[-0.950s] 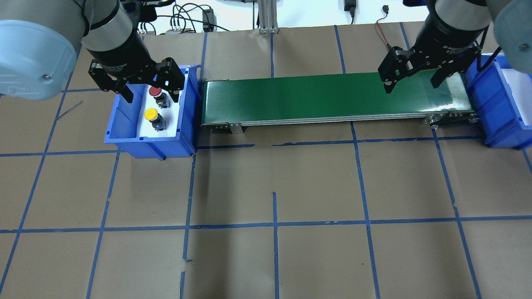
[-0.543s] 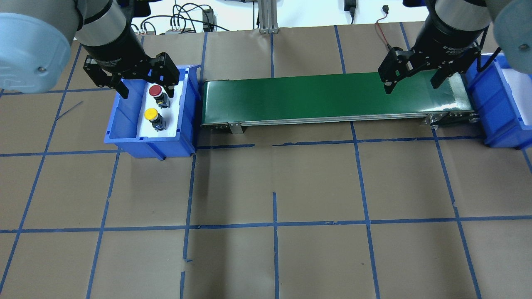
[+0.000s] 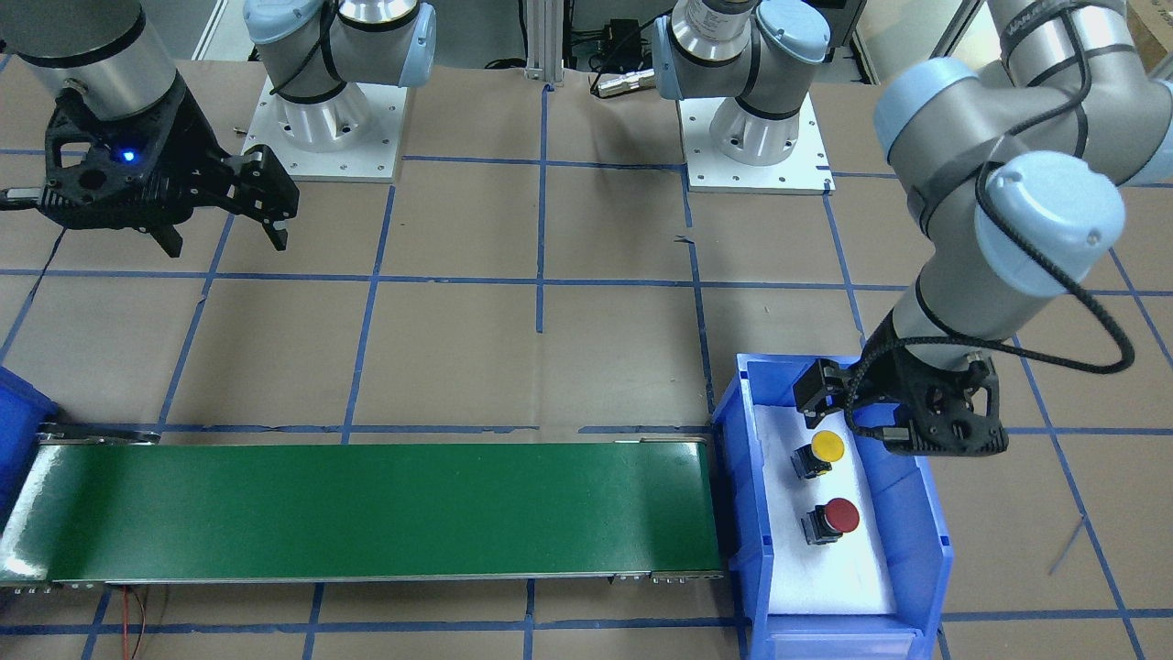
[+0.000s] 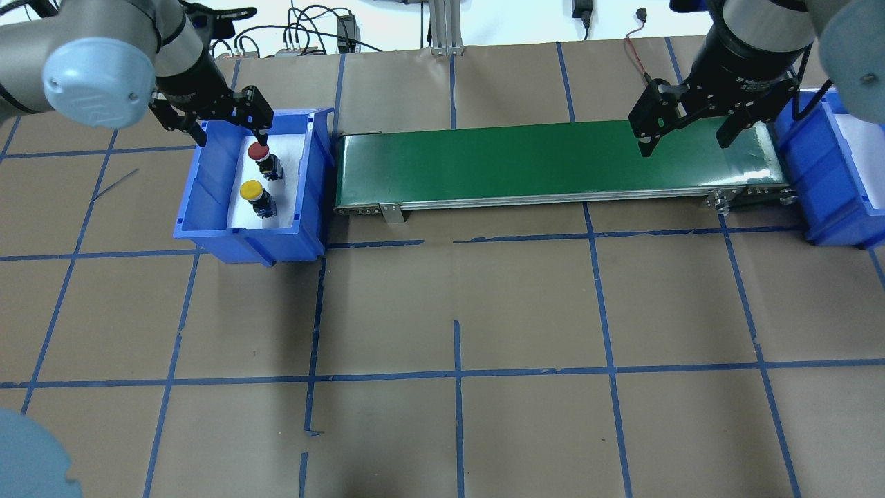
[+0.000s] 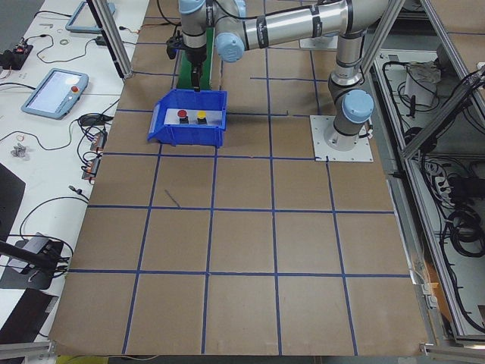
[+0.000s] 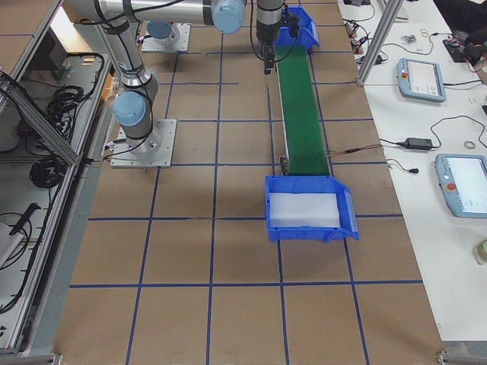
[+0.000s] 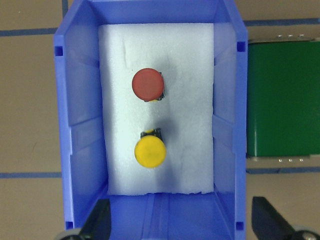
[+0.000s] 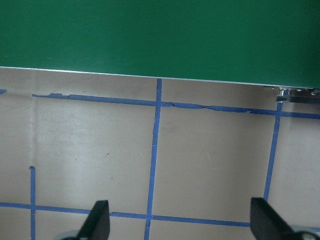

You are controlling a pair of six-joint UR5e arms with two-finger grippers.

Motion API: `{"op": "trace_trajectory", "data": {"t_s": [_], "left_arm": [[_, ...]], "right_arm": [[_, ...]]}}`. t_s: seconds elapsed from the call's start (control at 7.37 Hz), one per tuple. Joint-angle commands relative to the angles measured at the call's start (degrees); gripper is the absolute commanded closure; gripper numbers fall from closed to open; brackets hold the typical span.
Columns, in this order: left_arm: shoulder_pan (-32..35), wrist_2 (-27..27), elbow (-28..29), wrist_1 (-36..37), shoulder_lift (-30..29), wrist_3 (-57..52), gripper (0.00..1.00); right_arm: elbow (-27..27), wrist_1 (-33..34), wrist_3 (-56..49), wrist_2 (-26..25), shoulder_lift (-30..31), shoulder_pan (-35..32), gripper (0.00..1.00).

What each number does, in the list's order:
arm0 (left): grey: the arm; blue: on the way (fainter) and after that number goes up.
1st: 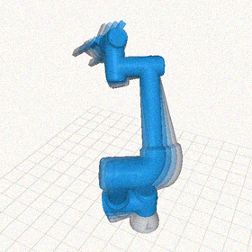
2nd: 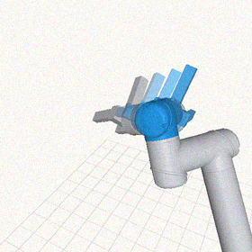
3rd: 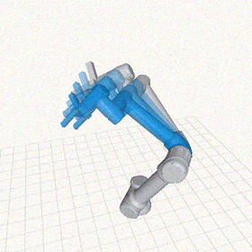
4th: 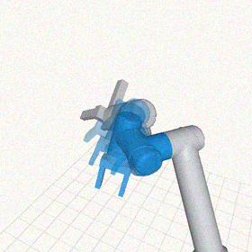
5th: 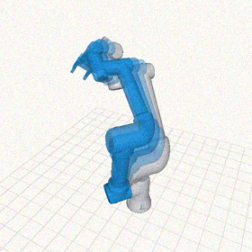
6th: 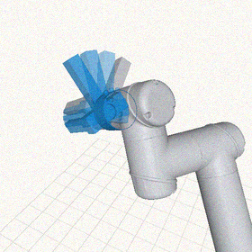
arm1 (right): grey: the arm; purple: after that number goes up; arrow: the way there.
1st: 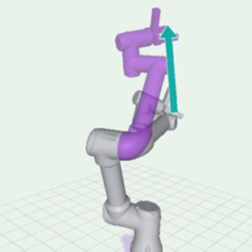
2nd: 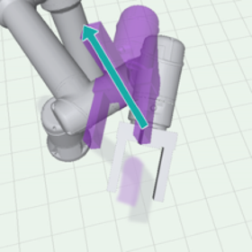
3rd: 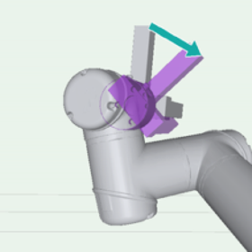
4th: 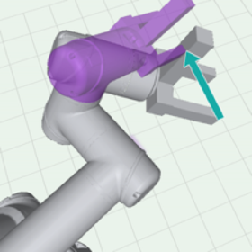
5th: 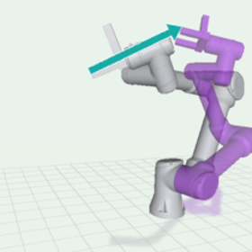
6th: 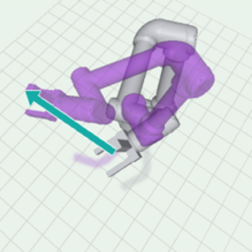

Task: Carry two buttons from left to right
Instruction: 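Grasp the yellow button with the left gripper and lift it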

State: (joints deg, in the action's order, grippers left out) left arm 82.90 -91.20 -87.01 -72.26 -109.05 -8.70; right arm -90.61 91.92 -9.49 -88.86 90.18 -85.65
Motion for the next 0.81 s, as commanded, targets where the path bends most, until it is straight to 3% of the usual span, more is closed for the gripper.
{"op": "trace_trajectory", "data": {"t_s": [0.0,0.68], "left_arm": [[-1.42,0.49,-1.32,5.70,-5.19,-1.40,0.06],[-1.60,-0.12,-5.89,6.69,-6.53,-1.58,0.15]], "right_arm": [[0.00,0.10,0.00,0.00,0.00,-0.04,0.00],[0.00,-0.07,0.00,0.00,0.00,-0.04,0.00]]}}
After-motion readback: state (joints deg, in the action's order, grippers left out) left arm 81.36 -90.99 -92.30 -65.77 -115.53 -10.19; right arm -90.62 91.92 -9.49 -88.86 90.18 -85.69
